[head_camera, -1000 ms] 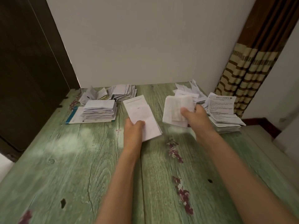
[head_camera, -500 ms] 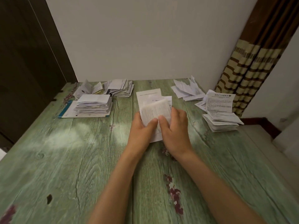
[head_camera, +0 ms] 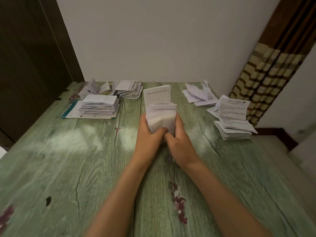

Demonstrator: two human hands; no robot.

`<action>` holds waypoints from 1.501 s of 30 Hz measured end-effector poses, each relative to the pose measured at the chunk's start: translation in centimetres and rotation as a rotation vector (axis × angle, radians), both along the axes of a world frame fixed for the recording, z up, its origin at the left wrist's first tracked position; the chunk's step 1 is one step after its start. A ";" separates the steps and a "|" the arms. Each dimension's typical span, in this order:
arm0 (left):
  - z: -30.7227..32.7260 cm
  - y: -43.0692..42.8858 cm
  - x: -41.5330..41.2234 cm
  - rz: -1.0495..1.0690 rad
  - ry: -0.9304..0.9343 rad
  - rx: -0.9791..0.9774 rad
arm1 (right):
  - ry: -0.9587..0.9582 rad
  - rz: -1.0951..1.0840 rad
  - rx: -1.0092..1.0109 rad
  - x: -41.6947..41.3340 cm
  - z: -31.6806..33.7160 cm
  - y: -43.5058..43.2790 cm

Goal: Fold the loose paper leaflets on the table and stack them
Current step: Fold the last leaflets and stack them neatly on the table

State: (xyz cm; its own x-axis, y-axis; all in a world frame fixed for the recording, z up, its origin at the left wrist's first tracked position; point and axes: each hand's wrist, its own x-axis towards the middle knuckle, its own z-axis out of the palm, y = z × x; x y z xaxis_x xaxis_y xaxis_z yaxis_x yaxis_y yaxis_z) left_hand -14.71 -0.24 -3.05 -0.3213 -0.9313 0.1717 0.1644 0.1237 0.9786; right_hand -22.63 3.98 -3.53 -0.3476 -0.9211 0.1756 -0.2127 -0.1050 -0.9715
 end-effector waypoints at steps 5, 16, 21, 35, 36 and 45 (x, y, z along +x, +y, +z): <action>-0.1 -0.7 0.3 0.037 -0.048 -0.055 | -0.012 -0.173 -0.065 -0.8 0.3 0.1; -0.4 -0.1 -0.3 -0.006 -0.152 -0.164 | 0.215 -0.149 -0.041 -1.1 -0.6 0.0; 0.3 0.4 -1.0 -0.021 -0.007 0.021 | 0.226 -0.239 -0.107 -1.6 0.6 0.4; -0.1 0.3 -1.0 -0.204 0.128 0.245 | -0.192 -0.653 0.296 -21.1 3.1 2.8; -0.1 0.3 -1.1 -0.205 0.126 0.235 | -0.231 -0.577 0.317 -21.6 2.9 2.6; -0.4 0.1 -1.0 -0.205 0.156 0.247 | -0.173 -0.566 0.328 -20.6 2.0 3.0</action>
State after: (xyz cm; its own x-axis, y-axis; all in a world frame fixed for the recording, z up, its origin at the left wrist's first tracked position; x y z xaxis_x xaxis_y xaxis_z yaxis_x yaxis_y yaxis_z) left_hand -15.74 -0.15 -3.44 -0.4938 -0.8695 0.0108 0.3111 -0.1650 0.9360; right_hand -43.20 6.94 -1.53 -0.7902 -0.5846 -0.1836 0.0137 0.2827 -0.9591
